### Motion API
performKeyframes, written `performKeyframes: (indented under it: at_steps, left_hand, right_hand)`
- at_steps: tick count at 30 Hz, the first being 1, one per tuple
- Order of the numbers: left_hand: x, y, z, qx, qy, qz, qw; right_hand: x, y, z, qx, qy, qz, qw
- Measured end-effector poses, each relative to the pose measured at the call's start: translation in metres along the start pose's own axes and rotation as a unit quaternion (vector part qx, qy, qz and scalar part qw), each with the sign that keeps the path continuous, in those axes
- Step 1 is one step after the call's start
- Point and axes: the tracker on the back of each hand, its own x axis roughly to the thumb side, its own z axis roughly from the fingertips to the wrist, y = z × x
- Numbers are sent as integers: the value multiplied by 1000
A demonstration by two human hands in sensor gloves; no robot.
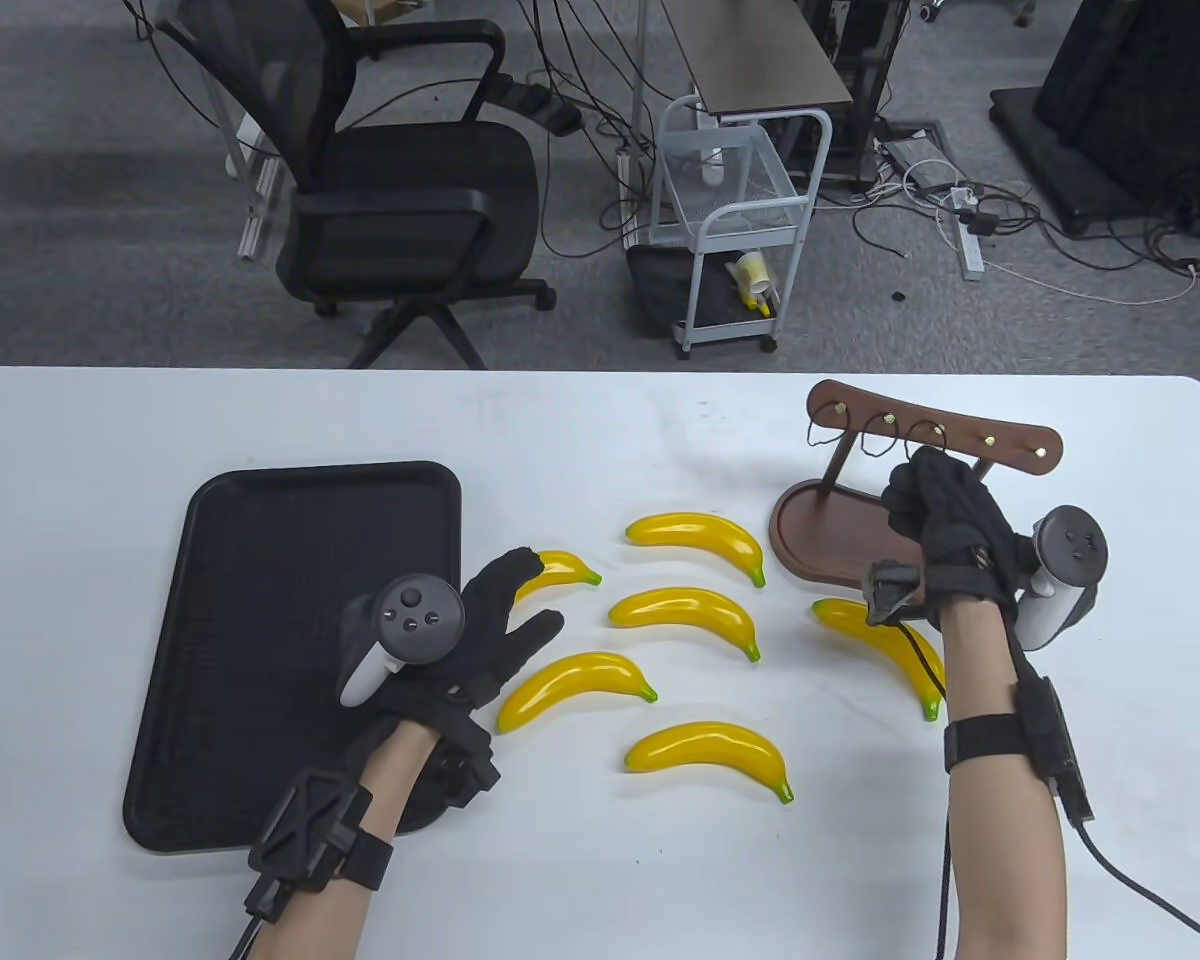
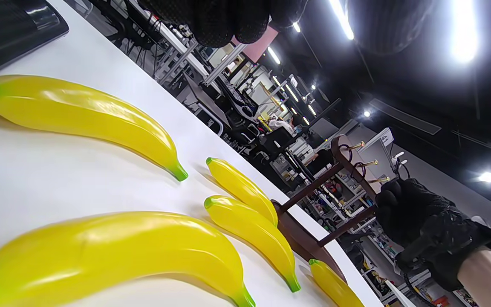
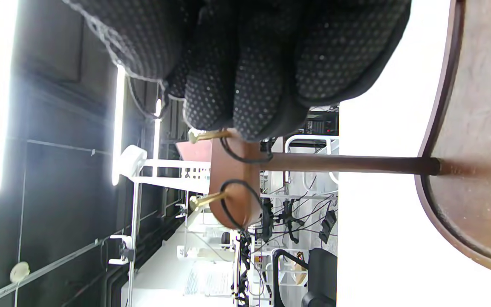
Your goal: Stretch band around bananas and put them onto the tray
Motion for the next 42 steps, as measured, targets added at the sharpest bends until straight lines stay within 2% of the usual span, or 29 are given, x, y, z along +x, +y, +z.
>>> performKeyframes:
  at_steps: [10,15,21,29,42]
  left_hand:
    - [1,-3,0,-5,1,-7,1000]
    - [5,-4,0,-5,-5,-18,1000]
    - [6,-6,0,-3,-6,-27,1000]
    - [6,-6,0,1,-5,-24,1000]
    - [7,-5,1,7,-11,0,1000]
  right_hand:
    - [9,18,21,53,-43,31,997]
    - [16,35,37,92,-75,66,991]
    - [23,59,56,157,-97,61,981]
    - [26,88,77,238,-113,69,962]
    - [15,134,107,336,-110,86,931]
